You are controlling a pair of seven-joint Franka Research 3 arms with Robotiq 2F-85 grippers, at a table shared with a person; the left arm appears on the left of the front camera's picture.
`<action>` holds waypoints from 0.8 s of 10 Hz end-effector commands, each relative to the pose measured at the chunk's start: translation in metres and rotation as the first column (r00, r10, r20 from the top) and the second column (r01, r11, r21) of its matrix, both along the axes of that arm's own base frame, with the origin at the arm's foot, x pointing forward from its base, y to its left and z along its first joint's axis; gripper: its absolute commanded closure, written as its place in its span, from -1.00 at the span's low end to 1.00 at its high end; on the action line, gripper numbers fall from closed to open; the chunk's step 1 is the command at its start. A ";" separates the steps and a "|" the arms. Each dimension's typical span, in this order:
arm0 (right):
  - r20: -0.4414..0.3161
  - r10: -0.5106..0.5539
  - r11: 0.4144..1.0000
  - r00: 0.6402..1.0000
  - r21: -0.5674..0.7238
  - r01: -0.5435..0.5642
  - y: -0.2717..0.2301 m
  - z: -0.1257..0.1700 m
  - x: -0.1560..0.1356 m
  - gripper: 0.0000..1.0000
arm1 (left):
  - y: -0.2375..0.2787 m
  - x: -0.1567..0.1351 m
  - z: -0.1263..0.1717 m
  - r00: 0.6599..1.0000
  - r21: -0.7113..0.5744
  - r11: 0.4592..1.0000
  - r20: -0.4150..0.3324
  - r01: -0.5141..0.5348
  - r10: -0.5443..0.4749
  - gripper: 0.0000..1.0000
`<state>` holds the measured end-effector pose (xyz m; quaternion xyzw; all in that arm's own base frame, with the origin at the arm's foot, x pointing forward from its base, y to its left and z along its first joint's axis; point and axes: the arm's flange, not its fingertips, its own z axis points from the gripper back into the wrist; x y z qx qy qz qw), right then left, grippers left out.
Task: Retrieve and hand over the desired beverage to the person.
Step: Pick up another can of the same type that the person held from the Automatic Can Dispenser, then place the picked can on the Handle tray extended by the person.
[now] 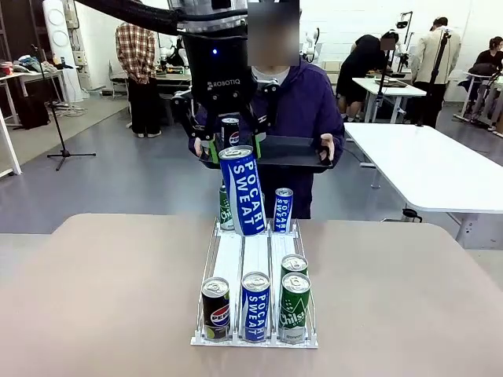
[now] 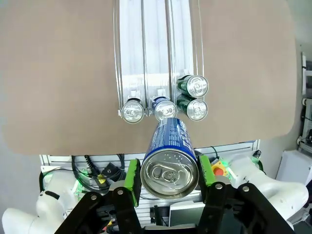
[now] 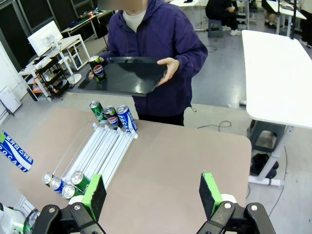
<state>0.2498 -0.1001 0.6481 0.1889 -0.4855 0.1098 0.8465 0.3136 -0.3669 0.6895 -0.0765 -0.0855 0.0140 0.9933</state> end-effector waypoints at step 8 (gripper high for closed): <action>0.001 0.016 1.000 1.000 0.012 -0.016 0.001 -0.001 0.002 -1.00 | 0.006 -0.008 0.005 1.000 0.002 1.000 0.021 -0.007 0.007 -0.07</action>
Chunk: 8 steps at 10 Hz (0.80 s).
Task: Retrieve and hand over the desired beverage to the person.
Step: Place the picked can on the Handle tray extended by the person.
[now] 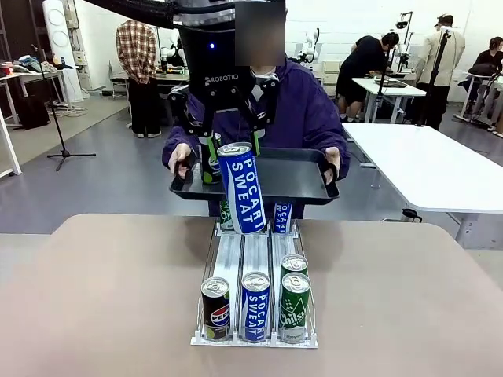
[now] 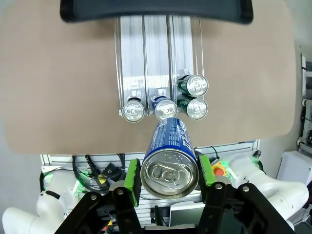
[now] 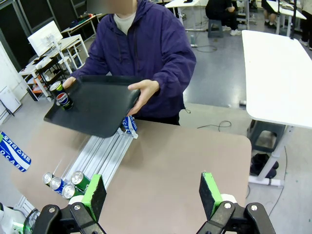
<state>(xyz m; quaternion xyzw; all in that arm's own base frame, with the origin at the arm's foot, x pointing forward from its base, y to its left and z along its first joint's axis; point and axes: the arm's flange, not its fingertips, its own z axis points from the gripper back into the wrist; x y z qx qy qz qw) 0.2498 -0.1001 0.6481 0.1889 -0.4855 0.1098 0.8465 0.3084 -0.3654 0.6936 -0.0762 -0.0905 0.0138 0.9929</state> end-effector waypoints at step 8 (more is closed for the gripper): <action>0.001 0.016 1.000 1.000 0.012 -0.016 0.001 -0.001 0.002 -1.00 | -0.054 0.045 0.034 0.987 0.000 1.000 0.159 0.028 -0.028 -0.15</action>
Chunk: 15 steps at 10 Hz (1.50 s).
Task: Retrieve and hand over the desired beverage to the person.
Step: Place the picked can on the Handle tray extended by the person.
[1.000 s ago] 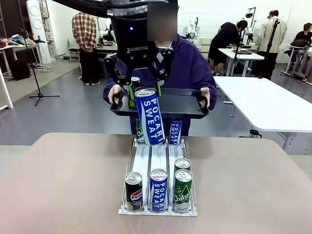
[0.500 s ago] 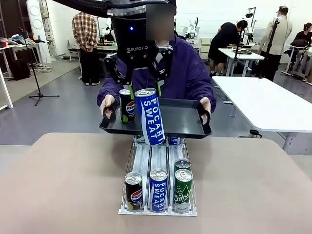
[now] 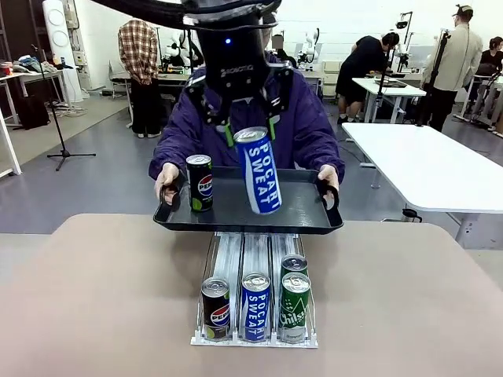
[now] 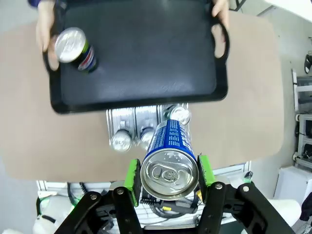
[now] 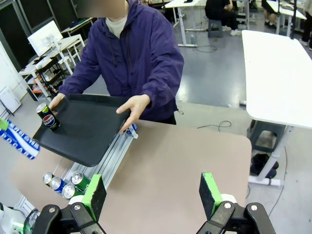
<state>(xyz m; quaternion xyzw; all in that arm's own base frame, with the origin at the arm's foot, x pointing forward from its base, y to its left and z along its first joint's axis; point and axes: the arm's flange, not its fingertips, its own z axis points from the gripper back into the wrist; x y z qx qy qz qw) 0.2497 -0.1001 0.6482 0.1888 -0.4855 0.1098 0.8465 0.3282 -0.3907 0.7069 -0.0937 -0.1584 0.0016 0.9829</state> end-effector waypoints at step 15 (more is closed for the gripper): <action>0.001 0.016 1.000 1.000 0.012 -0.016 0.001 -0.001 0.002 -1.00 | -0.099 0.185 -0.068 0.990 0.260 0.965 -0.129 -0.023 0.058 -0.15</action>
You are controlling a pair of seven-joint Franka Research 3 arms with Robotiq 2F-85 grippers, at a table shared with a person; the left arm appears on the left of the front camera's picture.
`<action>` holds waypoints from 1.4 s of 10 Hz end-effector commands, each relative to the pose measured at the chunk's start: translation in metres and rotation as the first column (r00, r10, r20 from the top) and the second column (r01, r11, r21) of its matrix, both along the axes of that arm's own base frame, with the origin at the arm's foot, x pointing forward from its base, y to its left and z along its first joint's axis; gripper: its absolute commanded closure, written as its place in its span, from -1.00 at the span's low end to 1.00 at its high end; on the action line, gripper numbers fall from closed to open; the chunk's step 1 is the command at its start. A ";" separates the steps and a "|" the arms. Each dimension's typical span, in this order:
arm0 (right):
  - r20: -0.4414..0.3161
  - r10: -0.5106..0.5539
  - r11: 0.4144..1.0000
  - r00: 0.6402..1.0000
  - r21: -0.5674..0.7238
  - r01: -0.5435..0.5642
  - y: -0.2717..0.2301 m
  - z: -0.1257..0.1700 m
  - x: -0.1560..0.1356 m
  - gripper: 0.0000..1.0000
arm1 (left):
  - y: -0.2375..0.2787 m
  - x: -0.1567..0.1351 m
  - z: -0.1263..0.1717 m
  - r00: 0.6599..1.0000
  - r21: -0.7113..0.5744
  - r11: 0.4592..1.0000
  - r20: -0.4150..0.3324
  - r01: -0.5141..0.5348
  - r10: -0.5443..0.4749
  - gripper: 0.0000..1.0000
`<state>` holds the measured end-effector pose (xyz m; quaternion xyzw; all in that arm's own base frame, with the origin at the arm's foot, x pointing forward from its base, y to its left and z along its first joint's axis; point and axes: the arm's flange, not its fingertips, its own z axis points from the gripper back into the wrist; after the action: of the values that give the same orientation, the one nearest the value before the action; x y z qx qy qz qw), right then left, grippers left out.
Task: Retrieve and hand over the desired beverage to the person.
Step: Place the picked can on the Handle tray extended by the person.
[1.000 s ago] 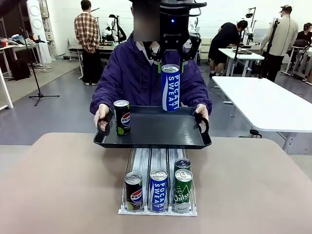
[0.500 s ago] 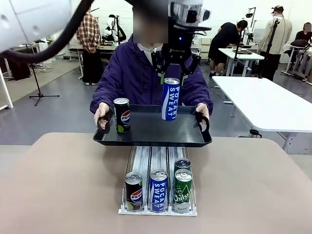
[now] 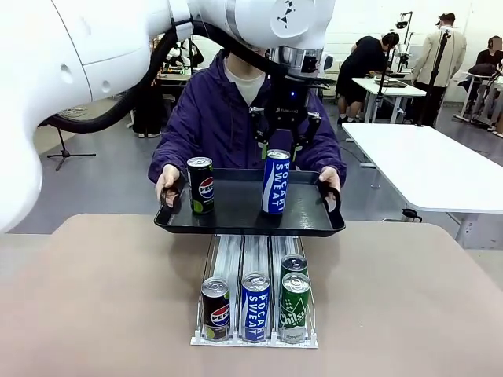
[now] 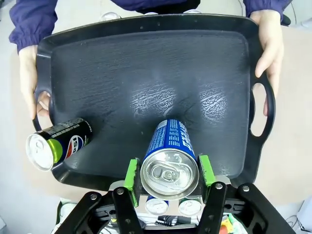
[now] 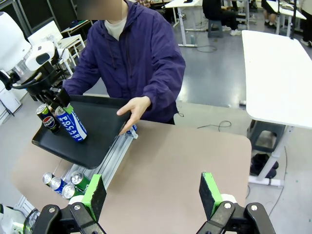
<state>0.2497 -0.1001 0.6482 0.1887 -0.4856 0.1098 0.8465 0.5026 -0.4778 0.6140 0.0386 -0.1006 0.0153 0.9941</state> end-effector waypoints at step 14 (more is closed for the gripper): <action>0.001 0.016 1.000 1.000 0.012 -0.016 0.001 -0.001 0.002 -1.00 | 0.107 -0.073 -0.008 0.979 0.008 0.984 -0.097 0.178 -0.177 -1.00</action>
<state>0.2497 -0.1001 0.6481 0.1888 -0.4855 0.1097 0.8465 0.4813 -0.4409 0.6529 0.0462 -0.0557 -0.0493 0.9962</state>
